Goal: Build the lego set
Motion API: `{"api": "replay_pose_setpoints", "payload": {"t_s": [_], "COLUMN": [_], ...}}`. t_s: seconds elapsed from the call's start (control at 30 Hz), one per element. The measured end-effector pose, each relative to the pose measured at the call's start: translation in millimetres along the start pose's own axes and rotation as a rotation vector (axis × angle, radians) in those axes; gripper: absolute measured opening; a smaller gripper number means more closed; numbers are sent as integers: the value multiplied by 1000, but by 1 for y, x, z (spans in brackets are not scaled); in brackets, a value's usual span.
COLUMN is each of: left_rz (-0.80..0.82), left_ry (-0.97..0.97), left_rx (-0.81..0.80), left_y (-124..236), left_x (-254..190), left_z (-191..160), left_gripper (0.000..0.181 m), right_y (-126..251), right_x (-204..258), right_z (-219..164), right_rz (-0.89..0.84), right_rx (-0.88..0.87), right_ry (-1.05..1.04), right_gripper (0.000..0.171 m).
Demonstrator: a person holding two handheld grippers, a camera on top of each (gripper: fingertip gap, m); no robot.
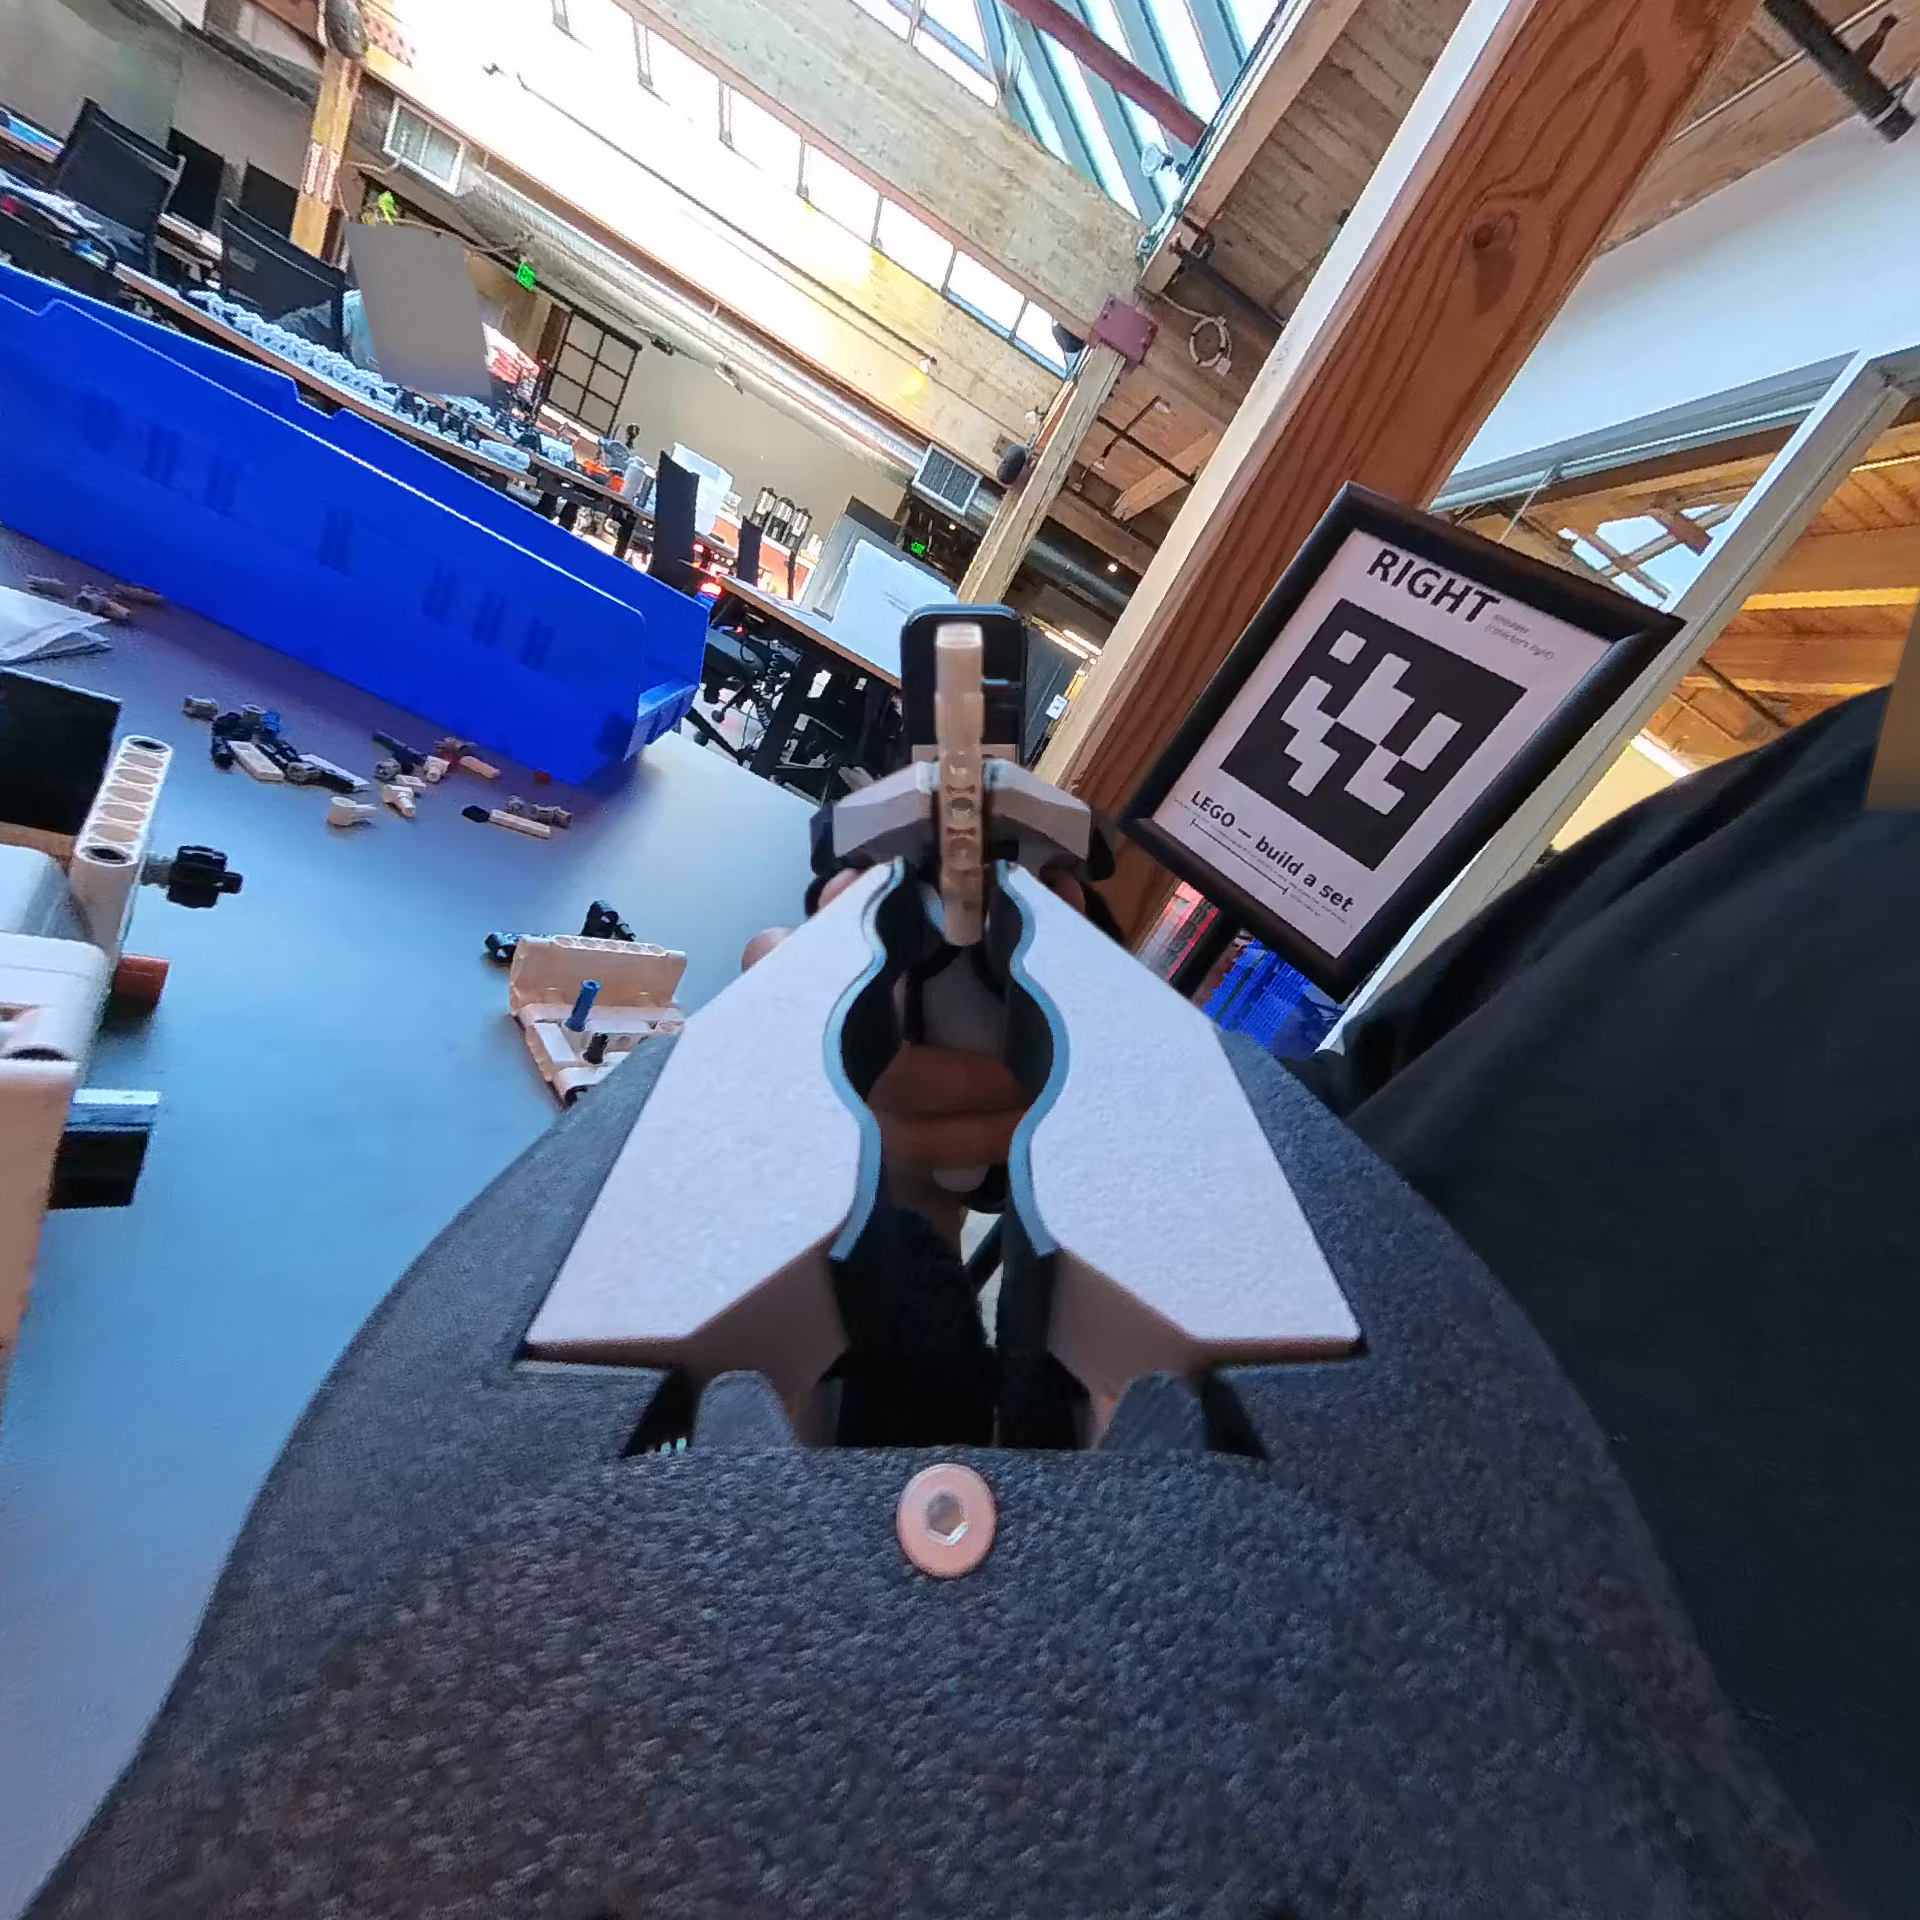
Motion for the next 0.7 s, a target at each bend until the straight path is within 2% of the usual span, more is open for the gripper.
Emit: {"api": "replay_pose_setpoints", "payload": {"t_s": [0.17,0.27,0.33,0.4,0.5,0.57,0.63,0.7], "left_rz": [40,47,49,44,66,134,260,496], "left_ry": [-15,-65,-98,-109,-95,-116,-170,-320], "left_rx": [29,65,52,53,56,63,77,137], "left_y": [0,-5,-7,-6,-4,-1,6,18], "left_x": [-1,-5,-8,-11,-8,-1,9,30], "left_z": [-7,-12,-11,-13,-14,-12,-9,-7], "left_gripper": [26,26,23,6,6,6,6,6], "right_y": [3,-4,-6,-7,-5,-2,4,13], "right_x": [1,10,12,11,7,0,-7,-16], "right_z": [7,0,1,0,-4,-6,-8,-8], "right_rz": [-29,-19,-14,-14,-4,-44,-77,-134], "right_rx": [-52,-40,-61,-47,-6,52,140,247], "right_ry": [29,61,53,48,22,48,92,127], "right_gripper": [6,7,7,7,8,14,34,46]}}
Point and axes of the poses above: each gripper's, where its closed fingertips meet, y back along the fingers, z out of its top, x = y × z across the jaws, the point moved 2 cm from there along y, back along the fingers, and after that the axes turned 8 degrees about y, right-handed, at the moved point
